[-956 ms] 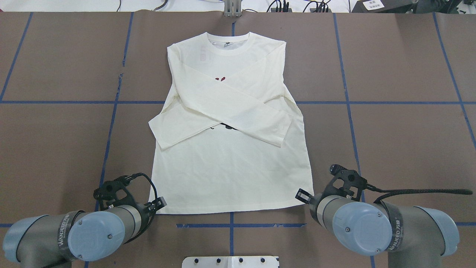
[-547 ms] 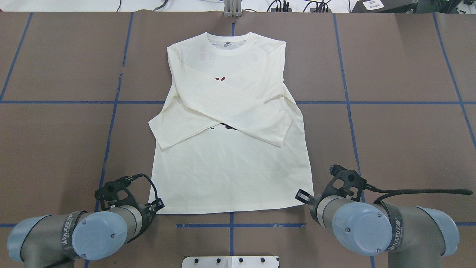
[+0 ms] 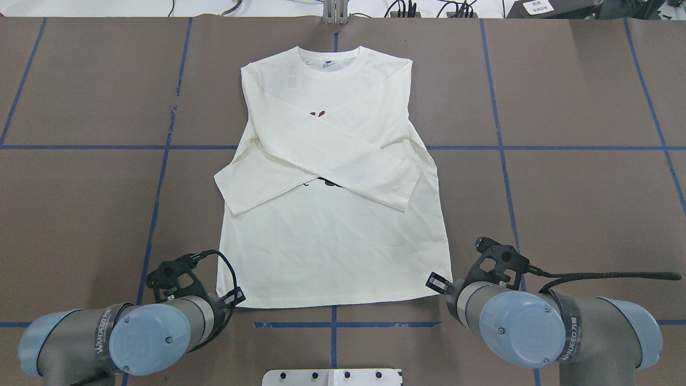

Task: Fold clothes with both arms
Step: 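Grasp the hem corners nearest the robot with both grippers, then lift the hem with both grippers and fold it toward the collar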

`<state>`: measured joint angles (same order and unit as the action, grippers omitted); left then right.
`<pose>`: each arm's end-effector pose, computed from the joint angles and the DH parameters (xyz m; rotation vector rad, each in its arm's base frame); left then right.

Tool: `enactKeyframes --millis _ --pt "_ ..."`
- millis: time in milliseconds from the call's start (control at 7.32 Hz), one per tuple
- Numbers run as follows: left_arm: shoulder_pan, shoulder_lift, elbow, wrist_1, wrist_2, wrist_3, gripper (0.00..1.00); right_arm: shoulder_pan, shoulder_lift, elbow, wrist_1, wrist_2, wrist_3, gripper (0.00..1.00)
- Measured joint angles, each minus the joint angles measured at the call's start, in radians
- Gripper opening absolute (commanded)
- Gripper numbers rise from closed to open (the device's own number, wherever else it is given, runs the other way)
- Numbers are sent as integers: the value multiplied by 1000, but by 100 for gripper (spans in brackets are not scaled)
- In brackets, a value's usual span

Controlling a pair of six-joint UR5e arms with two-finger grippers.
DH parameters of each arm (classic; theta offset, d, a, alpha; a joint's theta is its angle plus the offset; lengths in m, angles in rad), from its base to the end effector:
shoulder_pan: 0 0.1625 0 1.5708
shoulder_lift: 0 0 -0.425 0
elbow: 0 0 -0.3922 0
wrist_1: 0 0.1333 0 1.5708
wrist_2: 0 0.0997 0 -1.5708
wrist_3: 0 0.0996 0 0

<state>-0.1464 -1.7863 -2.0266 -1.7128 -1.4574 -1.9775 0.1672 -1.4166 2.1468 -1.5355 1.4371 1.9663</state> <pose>0.5115 -0.2216 0.3293 0.0007 0.8313 -0.5675 -0.4664 -0.2274 0.3229 0.0398 -0.7856 0.5851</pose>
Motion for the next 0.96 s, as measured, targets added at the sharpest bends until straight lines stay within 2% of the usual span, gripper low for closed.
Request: enactKeyframes --millis 273,547,956 --pt "-3 -15 -21 5 -2 0 0 1 -1 3 0 0 0 0" --pt "-9 2 -136 42 -14 -7 0 -4 -19 53 -4 0 0 0" --pt "76 51 -336 131 -19 -92 0 -126 -163 265 -17 0 2 0"
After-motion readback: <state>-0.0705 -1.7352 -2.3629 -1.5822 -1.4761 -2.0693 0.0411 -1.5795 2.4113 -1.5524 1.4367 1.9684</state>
